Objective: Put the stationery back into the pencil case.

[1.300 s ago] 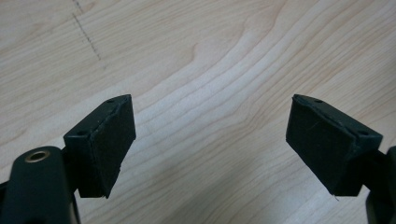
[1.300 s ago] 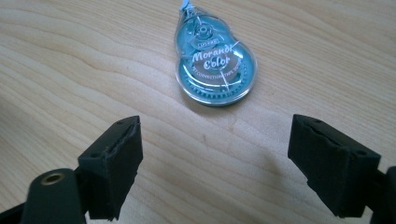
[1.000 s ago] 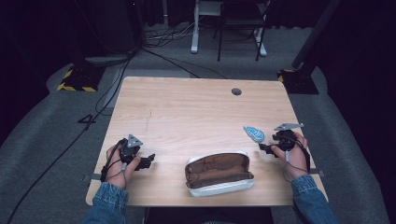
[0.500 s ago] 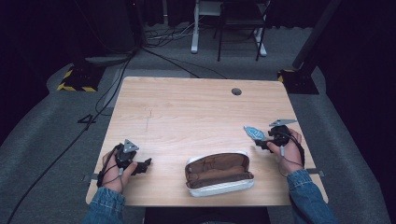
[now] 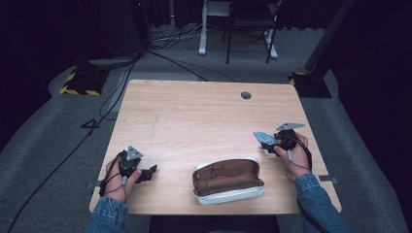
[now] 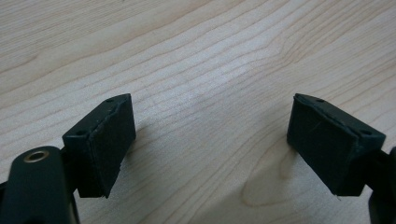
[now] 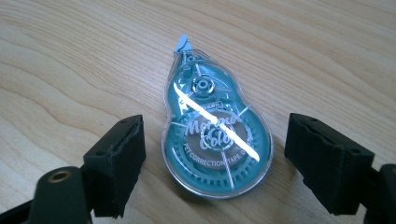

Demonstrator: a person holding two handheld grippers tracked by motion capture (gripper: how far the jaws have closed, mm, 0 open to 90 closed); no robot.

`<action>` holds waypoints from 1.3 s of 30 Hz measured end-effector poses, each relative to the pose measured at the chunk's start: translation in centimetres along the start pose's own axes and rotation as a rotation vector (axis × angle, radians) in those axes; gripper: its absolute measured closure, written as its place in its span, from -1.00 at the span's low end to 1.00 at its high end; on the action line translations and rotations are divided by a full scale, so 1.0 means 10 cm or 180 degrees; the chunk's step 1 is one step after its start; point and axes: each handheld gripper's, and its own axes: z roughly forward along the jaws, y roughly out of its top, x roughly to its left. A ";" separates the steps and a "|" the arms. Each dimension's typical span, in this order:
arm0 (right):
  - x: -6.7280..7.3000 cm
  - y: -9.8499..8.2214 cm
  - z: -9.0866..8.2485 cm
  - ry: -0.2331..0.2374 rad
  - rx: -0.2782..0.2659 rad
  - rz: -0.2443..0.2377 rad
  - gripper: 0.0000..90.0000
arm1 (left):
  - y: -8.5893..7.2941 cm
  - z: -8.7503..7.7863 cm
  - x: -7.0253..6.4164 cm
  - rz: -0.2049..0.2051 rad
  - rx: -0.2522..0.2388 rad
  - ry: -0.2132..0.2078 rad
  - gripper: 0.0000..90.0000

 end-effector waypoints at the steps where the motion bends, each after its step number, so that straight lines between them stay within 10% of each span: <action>1: 0.01 0.00 0.01 0.0002 -0.0018 -0.0001 -0.53 | 0.00 0.00 0.00 0.0014 -0.0002 0.0012 -0.66; 7: 0.06 0.01 -0.01 0.0034 -0.0059 -0.0048 -0.14 | 0.00 0.00 0.00 0.0000 -0.0014 0.0017 -0.66; 39: 0.11 0.11 -0.27 0.0133 -0.0037 0.0323 -0.12 | 0.00 0.00 0.00 -0.0002 -0.0012 0.0019 -0.66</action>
